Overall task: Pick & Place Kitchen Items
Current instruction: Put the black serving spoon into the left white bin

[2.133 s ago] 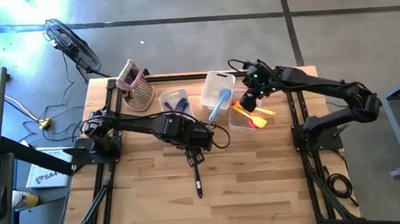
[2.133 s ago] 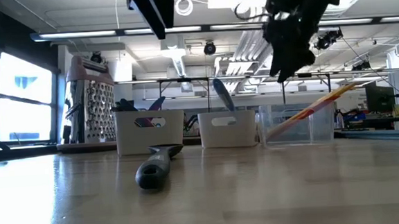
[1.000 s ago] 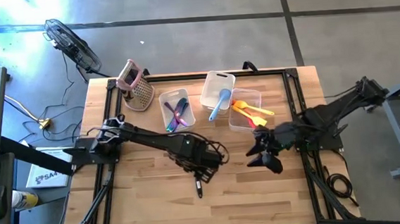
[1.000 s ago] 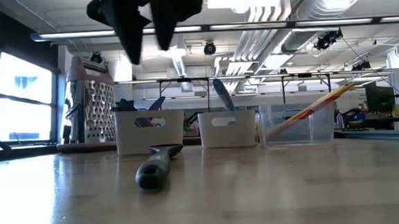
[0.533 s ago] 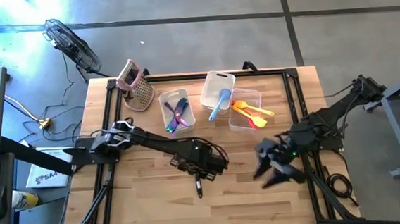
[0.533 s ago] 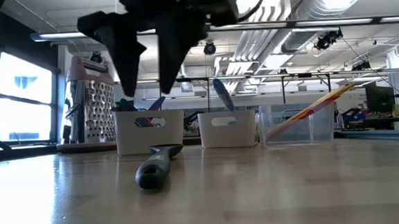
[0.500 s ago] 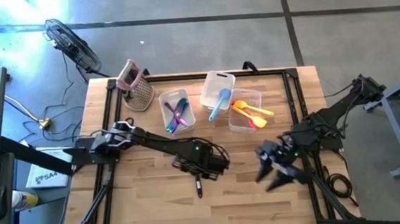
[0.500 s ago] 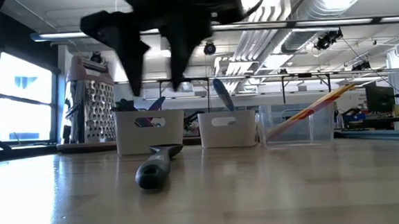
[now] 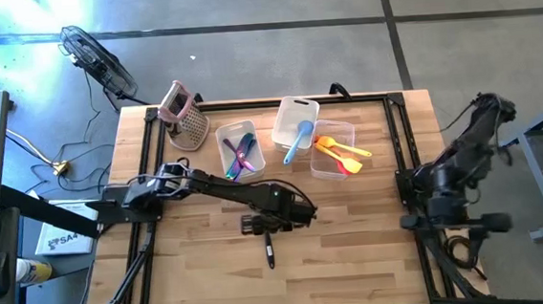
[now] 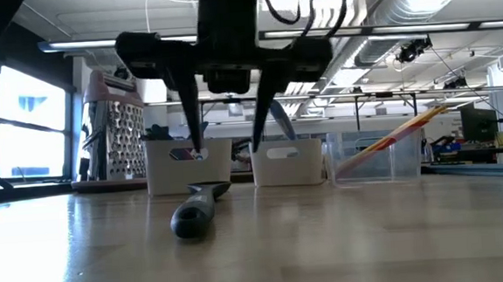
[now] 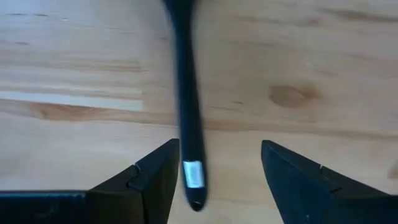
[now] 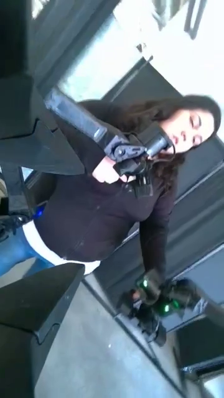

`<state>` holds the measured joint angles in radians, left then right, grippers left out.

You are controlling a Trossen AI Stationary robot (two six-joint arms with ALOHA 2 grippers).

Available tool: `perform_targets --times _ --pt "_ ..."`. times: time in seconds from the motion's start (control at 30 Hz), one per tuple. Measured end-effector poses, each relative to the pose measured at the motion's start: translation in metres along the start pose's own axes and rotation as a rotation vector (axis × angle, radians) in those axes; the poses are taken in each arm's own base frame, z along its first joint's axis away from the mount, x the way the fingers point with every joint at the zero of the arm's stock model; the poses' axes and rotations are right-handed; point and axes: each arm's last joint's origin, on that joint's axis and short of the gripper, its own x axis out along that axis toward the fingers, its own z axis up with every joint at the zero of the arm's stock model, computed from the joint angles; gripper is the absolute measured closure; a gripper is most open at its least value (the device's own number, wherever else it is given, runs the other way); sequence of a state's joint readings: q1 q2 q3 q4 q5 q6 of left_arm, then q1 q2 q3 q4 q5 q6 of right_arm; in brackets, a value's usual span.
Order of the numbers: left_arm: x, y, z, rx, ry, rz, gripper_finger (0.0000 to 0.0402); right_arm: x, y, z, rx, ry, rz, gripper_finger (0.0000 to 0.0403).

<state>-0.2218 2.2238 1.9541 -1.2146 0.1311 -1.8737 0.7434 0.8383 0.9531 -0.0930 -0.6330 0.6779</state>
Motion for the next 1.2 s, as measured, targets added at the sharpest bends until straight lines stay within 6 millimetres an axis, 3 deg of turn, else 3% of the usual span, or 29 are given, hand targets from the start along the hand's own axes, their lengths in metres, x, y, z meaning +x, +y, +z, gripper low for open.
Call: perform_targets --times 0.17,0.43,0.6,0.83,1.2 --pt "-0.001 0.004 0.01 -0.047 -0.016 0.065 0.0183 -0.015 0.019 -0.01 -0.056 -0.007 -0.013 0.0164" --pt "0.005 0.007 0.015 -0.068 -0.019 0.136 0.0183 -0.027 0.019 -0.021 -0.046 0.021 -0.146 0.0164" --pt "0.019 0.002 0.022 -0.049 0.094 0.19 0.0184 -0.027 0.017 -0.024 -0.029 0.048 -0.163 0.0164" --pt "0.044 -0.006 0.041 -0.021 0.125 0.132 0.0184 -0.027 0.016 -0.026 -0.017 0.061 -0.173 0.0164" --pt "0.067 0.002 0.058 -0.007 0.165 0.145 0.0184 -0.028 0.014 -0.03 0.015 0.101 -0.198 0.0164"
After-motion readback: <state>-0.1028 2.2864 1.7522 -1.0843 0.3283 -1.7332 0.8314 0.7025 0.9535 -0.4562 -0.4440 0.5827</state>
